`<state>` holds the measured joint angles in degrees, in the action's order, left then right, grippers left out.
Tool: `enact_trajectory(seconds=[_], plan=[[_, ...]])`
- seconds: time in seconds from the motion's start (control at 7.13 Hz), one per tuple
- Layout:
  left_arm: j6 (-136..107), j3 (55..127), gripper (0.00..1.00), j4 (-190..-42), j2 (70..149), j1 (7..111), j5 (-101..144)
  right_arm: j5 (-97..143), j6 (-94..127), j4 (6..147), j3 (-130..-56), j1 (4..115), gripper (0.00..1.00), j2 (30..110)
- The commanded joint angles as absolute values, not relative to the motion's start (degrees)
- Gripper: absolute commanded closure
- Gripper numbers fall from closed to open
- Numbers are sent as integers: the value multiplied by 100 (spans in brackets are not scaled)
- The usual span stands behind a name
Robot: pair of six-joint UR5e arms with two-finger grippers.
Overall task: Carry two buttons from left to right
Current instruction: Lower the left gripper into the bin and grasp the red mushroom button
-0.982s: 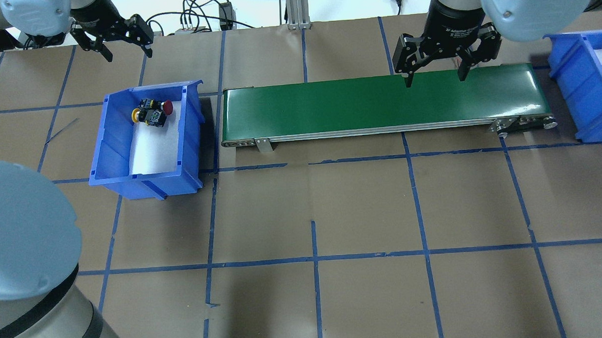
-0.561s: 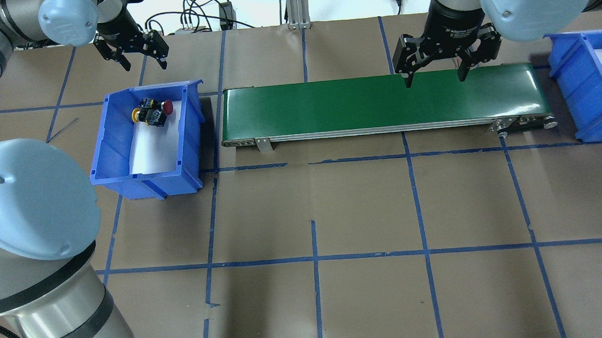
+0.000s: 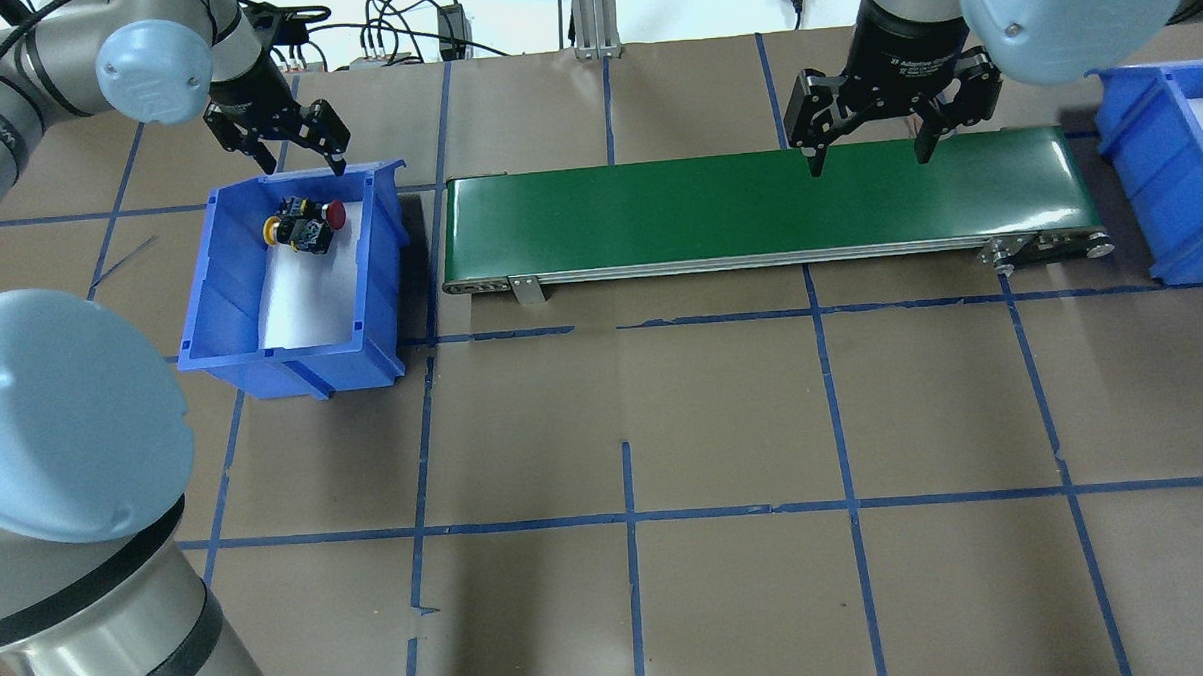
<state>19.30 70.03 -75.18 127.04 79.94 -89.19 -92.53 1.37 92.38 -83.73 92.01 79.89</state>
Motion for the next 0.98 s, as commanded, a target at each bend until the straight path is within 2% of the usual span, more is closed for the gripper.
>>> enact_trajectory(seconds=[0.0,0.84], plan=[[2047,7058,0,-7479,12761,7928,-8912,-9246,176,9229,-8367,9202,0,7998],[2470,7058,0,-7234,12999,7884,-8921,-9255,141,9220,-8376,9202,0,7998]])
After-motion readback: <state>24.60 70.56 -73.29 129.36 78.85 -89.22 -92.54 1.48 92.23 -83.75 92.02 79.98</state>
